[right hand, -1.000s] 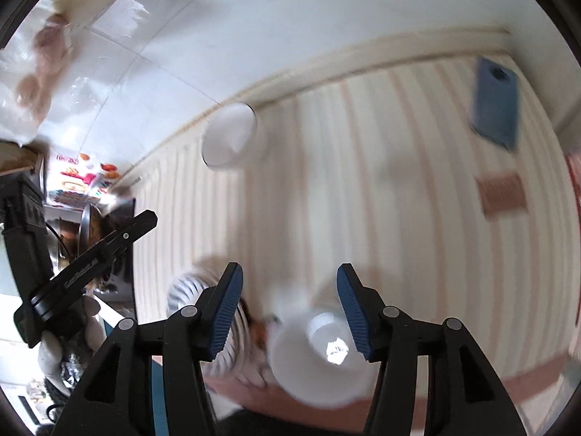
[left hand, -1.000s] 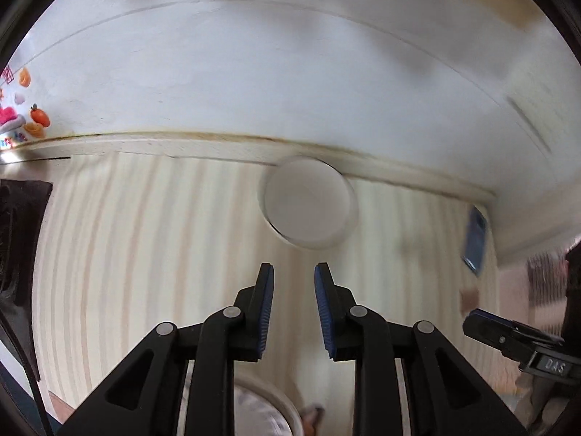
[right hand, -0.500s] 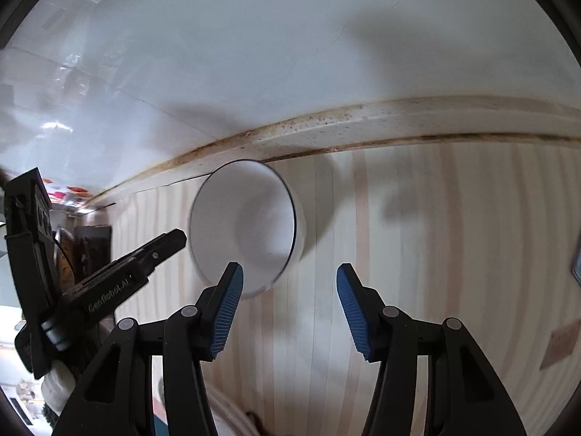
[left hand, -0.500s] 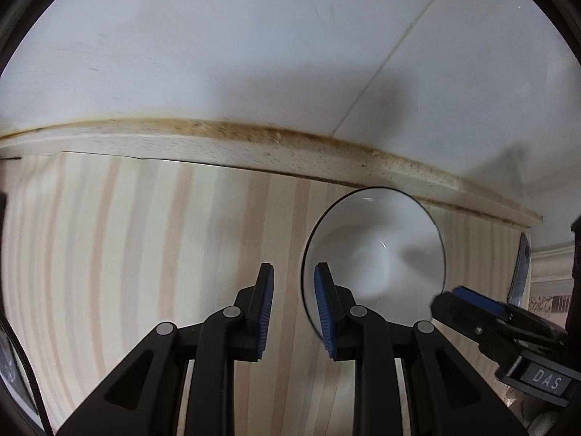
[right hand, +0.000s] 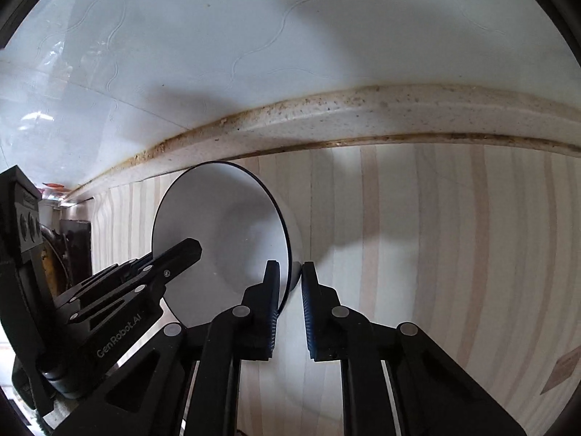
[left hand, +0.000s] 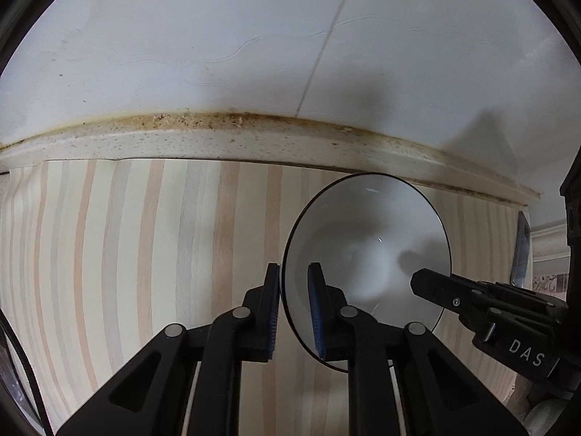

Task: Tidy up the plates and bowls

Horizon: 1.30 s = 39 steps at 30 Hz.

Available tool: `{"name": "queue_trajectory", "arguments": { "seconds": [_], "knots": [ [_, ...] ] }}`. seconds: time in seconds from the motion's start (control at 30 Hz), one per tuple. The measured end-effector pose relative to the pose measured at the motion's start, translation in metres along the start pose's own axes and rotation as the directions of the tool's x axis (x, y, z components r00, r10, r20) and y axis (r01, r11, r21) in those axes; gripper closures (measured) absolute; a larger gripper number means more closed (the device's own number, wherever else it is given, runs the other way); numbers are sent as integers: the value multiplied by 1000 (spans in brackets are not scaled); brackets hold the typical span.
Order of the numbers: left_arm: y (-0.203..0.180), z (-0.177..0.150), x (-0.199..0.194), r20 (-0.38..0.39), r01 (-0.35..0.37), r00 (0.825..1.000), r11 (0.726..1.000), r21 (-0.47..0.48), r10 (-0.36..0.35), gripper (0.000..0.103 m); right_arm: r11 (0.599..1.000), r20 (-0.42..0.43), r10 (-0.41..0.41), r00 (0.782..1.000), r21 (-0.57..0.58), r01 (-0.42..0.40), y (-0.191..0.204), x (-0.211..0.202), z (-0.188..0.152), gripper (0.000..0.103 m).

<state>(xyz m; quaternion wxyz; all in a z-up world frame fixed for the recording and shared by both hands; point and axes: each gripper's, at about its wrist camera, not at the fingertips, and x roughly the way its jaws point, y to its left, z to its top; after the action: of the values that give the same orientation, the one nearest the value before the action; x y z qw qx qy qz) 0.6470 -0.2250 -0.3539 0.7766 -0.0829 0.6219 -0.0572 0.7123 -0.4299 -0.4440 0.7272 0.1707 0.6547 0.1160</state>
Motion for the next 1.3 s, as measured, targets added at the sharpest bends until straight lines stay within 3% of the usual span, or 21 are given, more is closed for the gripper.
{"name": "queue_trajectory", "arguments": {
  "seconds": [0.33, 0.53, 0.8, 1.0, 1.3],
  "knots": [
    [-33, -45, -48, 30, 7, 999, 997, 81, -9, 90, 1000, 49, -1, 999, 11, 1, 4, -49, -40, 89],
    [-73, -87, -87, 58, 19, 998, 985, 174, -30, 90, 999, 87, -19, 996, 31, 17, 2, -93, -96, 89],
    [-110, -146, -117, 35, 58, 997, 961, 269, -70, 90, 994, 152, -29, 988, 112, 12, -22, -157, -182, 89],
    [-130, -173, -122, 9, 73, 997, 947, 312, -79, 90, 989, 174, -43, 984, 149, 17, -42, -186, -241, 89],
    [-142, -208, -111, -40, 78, 997, 931, 356, -68, 90, 981, 146, -54, 988, 194, 25, -67, -181, -299, 89]
  ]
}}
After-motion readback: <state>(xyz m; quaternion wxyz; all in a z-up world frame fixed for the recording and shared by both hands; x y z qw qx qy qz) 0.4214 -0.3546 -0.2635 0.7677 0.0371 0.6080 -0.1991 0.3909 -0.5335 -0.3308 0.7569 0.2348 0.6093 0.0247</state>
